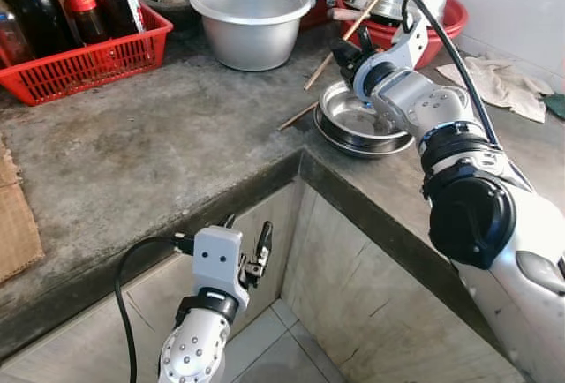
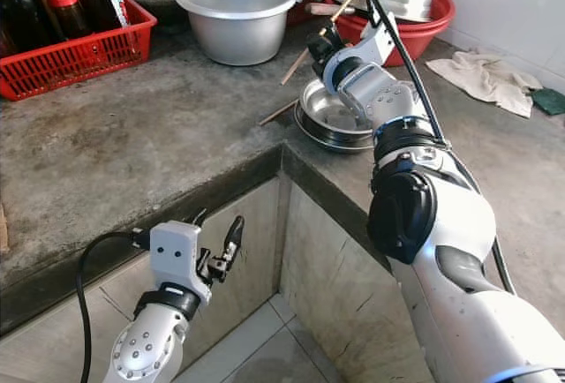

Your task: Kitchen organization

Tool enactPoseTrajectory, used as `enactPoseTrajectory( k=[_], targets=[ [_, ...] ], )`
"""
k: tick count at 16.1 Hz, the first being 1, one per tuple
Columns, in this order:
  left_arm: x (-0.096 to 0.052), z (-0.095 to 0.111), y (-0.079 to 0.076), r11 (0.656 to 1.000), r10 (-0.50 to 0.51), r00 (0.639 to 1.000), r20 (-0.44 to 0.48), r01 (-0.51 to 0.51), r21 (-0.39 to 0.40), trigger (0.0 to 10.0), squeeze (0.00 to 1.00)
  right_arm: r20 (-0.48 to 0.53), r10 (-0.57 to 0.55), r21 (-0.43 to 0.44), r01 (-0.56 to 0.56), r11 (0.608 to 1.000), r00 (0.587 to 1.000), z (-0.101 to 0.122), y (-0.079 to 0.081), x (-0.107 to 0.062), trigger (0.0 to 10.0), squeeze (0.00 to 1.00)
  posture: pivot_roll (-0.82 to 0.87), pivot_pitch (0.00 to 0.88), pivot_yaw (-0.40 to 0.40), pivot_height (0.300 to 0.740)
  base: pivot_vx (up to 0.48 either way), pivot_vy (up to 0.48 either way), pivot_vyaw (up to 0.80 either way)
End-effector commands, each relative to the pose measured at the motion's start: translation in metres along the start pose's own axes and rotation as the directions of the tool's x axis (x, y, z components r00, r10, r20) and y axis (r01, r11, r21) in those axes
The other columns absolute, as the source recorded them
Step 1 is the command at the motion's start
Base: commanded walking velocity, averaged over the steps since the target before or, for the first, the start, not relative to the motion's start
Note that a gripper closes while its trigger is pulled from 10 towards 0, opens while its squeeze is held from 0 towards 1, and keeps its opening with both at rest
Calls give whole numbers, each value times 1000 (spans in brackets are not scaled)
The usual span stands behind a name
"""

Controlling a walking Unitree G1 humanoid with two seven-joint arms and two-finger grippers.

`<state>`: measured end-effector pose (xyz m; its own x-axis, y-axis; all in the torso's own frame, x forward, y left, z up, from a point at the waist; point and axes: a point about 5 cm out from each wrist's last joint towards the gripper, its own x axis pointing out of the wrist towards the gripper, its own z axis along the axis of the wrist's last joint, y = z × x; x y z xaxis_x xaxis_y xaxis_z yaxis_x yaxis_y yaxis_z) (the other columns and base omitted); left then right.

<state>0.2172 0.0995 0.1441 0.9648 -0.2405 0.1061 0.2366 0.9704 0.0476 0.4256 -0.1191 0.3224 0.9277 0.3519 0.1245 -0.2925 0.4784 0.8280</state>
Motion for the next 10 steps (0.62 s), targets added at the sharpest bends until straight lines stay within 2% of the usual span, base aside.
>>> enactPoseTrajectory(
  k=[1, 2, 3, 4, 5, 6, 8, 10],
  targets=[
    [-1, 0, -2, 1000, -14, 1000, 2, 14, -1, 10000, 0, 26, 28, -11, -28, 1000, 999, 9, 8, -1, 0, 0, 150, 121, -93, 740, 0, 0, 0],
    [0, 0, -2, 1000, -14, 1000, 3, 14, -1, 10000, 0, 29, 41, -15, -41, 999, 999, 9, 9, -1, 0, 0, 150, 121, -93, 740, 0, 0, 0],
    [5, 0, -1, 1000, -26, 1000, 12, 26, 2, 10000, 0, 195, -6, -363, 78, 929, 981, 24, -21, -31, 0, 0, 104, 79, -44, 740, 0, 0, 0],
    [8, 0, 0, 999, -34, 999, 19, 34, 4, 10000, 0, 274, 34, -571, 134, 810, 961, 17, -23, -57, 0, 0, 111, 80, -51, 740, 0, 0, 0],
    [11, 1, 1, 999, -36, 999, 24, 36, 5, 10000, 0, 304, 93, -680, 148, 718, 948, 4, -17, -77, 0, 0, 111, 79, -52, 740, 0, 0, 0],
    [12, 1, 1, 999, -37, 999, 27, 37, 6, 10000, 0, 313, 126, -716, 147, 682, 941, -4, -12, -88, 0, 0, 111, 79, -52, 740, 0, 0, 0],
    [11, 1, 2, 999, -35, 999, 28, 35, 8, 10000, 0, 312, 124, -705, 143, 695, 942, -5, -11, -86, 0, 0, 112, 80, -52, 740, 0, 0, 0],
    [12, 1, 2, 999, -37, 999, 29, 37, 7, 10000, 0, 322, 126, -703, 148, 695, 938, -8, -7, -95, 0, 0, 112, 81, -50, 740, 0, 0, 0]
  ],
)
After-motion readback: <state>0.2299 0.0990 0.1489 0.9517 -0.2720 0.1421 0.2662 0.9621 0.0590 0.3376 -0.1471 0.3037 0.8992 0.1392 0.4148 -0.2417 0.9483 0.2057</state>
